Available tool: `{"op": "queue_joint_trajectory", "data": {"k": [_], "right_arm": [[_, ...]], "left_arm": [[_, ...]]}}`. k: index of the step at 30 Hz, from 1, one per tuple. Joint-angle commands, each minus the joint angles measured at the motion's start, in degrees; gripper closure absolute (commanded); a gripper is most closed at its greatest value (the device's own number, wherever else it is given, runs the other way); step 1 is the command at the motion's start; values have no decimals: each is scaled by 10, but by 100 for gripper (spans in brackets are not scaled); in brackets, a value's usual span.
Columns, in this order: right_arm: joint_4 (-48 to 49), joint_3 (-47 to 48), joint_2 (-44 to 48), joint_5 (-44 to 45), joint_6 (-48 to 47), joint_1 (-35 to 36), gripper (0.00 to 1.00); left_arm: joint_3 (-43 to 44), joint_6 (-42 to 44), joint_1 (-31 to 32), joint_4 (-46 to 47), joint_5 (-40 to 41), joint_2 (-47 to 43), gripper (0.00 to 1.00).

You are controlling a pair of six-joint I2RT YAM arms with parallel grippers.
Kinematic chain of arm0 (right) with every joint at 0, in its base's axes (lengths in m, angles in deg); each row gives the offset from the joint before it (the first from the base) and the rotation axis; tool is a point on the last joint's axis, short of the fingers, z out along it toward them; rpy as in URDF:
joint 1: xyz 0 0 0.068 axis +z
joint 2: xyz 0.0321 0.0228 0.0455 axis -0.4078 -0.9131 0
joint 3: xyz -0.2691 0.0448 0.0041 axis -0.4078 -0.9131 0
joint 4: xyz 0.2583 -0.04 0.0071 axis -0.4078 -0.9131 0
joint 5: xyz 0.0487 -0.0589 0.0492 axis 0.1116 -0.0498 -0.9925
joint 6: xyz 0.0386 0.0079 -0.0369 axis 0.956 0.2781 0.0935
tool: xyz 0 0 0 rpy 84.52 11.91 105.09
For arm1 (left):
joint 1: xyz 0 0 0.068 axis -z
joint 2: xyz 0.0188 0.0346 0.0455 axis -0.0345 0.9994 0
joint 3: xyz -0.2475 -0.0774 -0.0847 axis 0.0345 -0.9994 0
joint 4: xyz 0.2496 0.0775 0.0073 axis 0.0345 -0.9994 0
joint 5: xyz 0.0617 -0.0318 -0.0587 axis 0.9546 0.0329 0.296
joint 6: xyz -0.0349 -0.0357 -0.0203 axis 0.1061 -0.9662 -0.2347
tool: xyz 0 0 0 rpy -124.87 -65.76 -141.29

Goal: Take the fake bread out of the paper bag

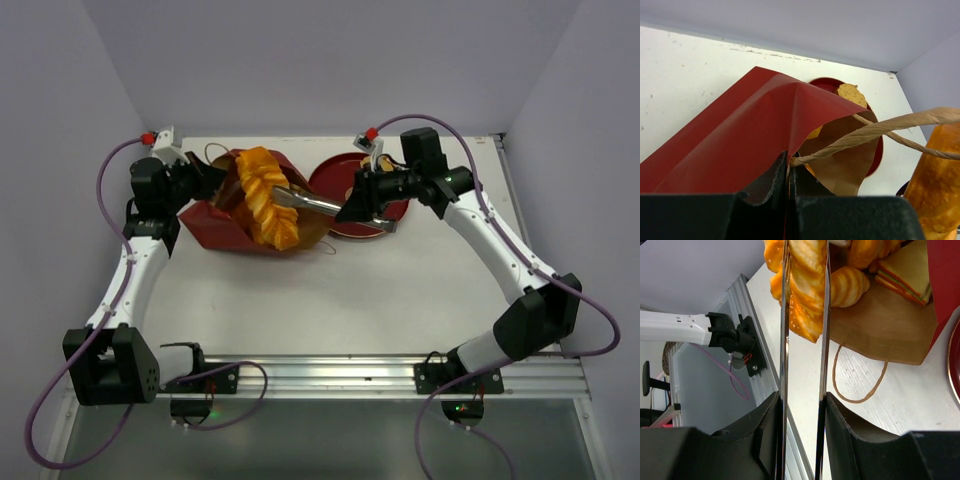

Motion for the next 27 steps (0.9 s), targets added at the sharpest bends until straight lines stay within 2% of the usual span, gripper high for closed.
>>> {"op": "queue_joint_trajectory", "data": {"k": [1,7,13,15,21,27], "right_arm": [[33,2,41,-10,-15,-2,100],[28,-5,95,0,-24,-30,100],[22,3,133,15,-18,-106,100],[20,2,132,53,-17,-133,100],[28,-19,101,204,-19,-156,100],[25,-2,12,226,-38,-157,100]], "left_arm": [[25,-6,-8,29,-4,-10,93],[13,18,-9,18,0,-23,93],[-14,46,-9,13,10,-45,92],[-22,57,-9,12,14,-59,93],[-80,84,-9,36,22,-119,92],[-128,104,-8,52,38,-161,92]]}}
